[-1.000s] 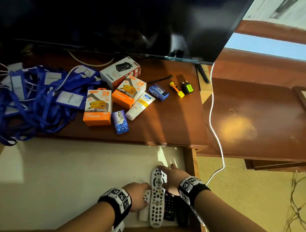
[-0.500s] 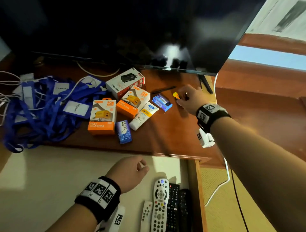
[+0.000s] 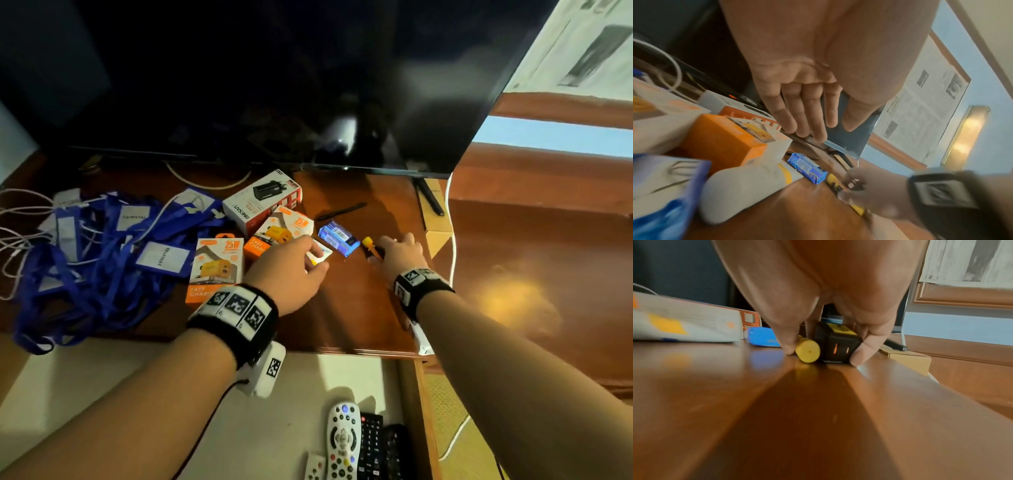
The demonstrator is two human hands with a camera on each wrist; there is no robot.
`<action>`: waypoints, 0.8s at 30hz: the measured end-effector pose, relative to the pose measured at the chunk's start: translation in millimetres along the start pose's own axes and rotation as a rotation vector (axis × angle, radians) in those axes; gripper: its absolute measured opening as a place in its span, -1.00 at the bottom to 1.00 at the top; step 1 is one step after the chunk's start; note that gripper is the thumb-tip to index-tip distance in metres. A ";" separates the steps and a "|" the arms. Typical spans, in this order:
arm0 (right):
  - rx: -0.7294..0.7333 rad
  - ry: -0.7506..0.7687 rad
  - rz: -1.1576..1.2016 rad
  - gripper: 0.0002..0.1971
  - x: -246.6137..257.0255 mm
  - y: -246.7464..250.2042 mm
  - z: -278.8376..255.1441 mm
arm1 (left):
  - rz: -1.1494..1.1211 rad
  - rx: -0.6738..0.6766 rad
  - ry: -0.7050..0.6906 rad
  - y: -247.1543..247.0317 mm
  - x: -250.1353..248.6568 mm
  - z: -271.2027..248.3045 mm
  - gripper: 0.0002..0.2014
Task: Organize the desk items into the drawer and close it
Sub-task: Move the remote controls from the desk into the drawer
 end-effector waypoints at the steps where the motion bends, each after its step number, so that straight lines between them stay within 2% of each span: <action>1: -0.007 0.000 0.009 -0.60 -4.4 -5.2 -10.0 | 0.032 -0.009 -0.015 -2.8 -3.9 16.4 -0.84; 4: -0.046 -0.004 -0.029 -0.63 -17.0 -22.1 -46.0 | 0.212 -0.023 -0.088 -17.1 -14.8 67.4 -0.73; 7: -0.048 0.003 0.009 -0.63 -28.4 -37.3 -87.3 | 0.386 0.000 -0.124 -33.0 -26.7 113.4 -0.69; 9: -0.047 0.022 0.121 -0.64 -36.7 -46.3 -116.3 | 0.493 -0.009 -0.106 -38.6 -34.2 141.4 -0.65; 12: -0.021 0.159 0.235 -0.70 -43.9 -62.5 -166.3 | 0.620 0.036 -0.042 -43.9 -39.8 176.6 -0.54; 15: 0.112 0.263 0.239 -0.71 -45.8 -84.5 -208.8 | 0.725 0.106 0.010 -52.0 -38.9 195.9 -0.64; 17: 0.213 0.245 0.224 -0.66 -46.5 -100.5 -224.1 | 0.795 0.111 0.024 -56.6 -37.7 199.8 -0.80; 21: 0.346 0.139 0.105 -0.71 -48.7 -127.0 -225.0 | 0.844 0.088 -0.001 -64.6 -35.2 203.7 -0.77; 24: 0.374 0.062 0.041 -0.72 -50.0 -135.0 -210.5 | 0.814 0.050 -0.008 -59.0 -37.4 198.3 -0.76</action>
Point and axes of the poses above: each hand's wrist, its own z-axis towards the middle knuckle, its own y-axis out of the back of the hand, x = y × z, the point moved 3 cm from there along z, towards the middle knuckle
